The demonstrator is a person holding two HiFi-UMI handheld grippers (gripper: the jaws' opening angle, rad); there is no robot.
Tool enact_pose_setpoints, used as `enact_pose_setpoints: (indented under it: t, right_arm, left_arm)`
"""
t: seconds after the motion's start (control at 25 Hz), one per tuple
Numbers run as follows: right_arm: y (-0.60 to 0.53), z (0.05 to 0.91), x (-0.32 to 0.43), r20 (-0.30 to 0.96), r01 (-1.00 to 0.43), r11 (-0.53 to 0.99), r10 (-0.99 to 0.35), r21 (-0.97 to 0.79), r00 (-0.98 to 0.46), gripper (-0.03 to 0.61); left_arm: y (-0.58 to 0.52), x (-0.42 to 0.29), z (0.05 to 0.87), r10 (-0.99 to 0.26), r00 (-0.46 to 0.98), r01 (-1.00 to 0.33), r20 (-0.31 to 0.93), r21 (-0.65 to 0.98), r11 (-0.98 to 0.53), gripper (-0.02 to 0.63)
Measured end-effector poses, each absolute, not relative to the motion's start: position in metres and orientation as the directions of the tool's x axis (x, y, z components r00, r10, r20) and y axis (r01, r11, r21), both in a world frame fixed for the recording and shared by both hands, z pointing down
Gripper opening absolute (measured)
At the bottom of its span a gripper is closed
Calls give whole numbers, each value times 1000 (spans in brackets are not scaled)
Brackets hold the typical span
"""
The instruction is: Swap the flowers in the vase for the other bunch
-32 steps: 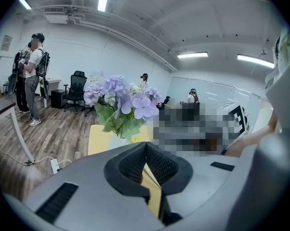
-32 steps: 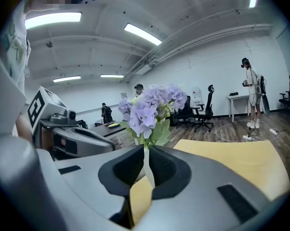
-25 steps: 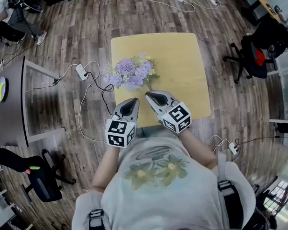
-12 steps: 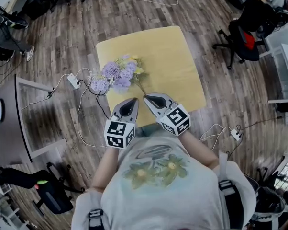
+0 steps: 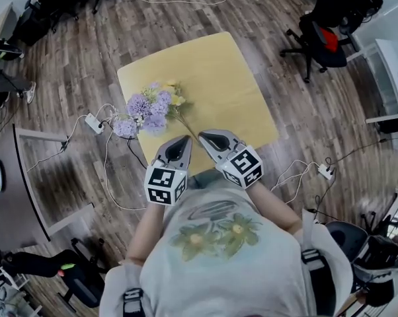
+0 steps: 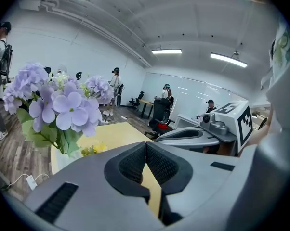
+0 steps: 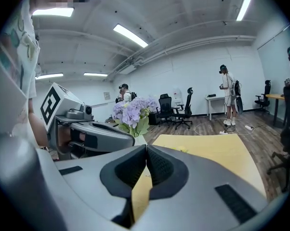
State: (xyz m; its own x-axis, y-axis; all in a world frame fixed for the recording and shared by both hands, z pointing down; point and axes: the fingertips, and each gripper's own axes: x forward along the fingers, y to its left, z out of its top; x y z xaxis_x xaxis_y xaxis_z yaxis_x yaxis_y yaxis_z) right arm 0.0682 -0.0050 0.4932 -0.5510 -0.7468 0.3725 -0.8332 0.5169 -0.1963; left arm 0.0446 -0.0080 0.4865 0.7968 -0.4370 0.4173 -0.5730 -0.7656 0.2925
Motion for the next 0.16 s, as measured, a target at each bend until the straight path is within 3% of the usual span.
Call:
enact_pose_setpoints:
  t: [0.16]
  right_arm:
    - [-5,492,83,377,-842,500,-754,-201,-537,40]
  left_arm:
    - [-9,59,484,-423,803,-561,419,293,-774,18]
